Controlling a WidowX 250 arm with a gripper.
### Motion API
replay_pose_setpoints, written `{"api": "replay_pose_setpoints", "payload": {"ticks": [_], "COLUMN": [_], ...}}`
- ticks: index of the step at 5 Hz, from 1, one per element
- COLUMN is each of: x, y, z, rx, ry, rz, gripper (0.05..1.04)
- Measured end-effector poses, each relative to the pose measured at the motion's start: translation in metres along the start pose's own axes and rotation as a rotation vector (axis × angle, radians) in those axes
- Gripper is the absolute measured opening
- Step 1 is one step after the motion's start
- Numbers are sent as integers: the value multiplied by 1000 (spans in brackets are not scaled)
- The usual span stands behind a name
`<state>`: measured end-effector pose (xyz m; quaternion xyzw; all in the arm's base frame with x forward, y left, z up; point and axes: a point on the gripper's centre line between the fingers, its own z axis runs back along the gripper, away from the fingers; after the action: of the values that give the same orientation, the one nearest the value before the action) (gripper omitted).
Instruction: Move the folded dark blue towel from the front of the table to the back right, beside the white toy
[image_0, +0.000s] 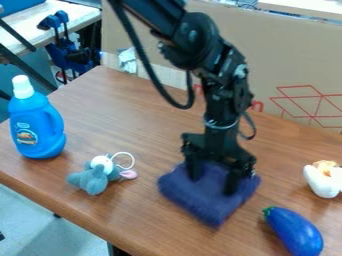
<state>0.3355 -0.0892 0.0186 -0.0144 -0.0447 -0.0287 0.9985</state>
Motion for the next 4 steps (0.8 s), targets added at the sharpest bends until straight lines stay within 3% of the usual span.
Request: {"api": "replay_pose_setpoints", "payload": {"ticks": [1, 2, 3, 4], "x": [54, 89, 106, 104], "y": [-14, -24, -30, -31], "z": [-5, -12, -12, -9], "rx": [-8, -28, -32, -49], "ry": [-73, -106, -114, -143], "rz": [-40, -44, -31, 26], "gripper": [1001, 1001, 1001, 1001]}}
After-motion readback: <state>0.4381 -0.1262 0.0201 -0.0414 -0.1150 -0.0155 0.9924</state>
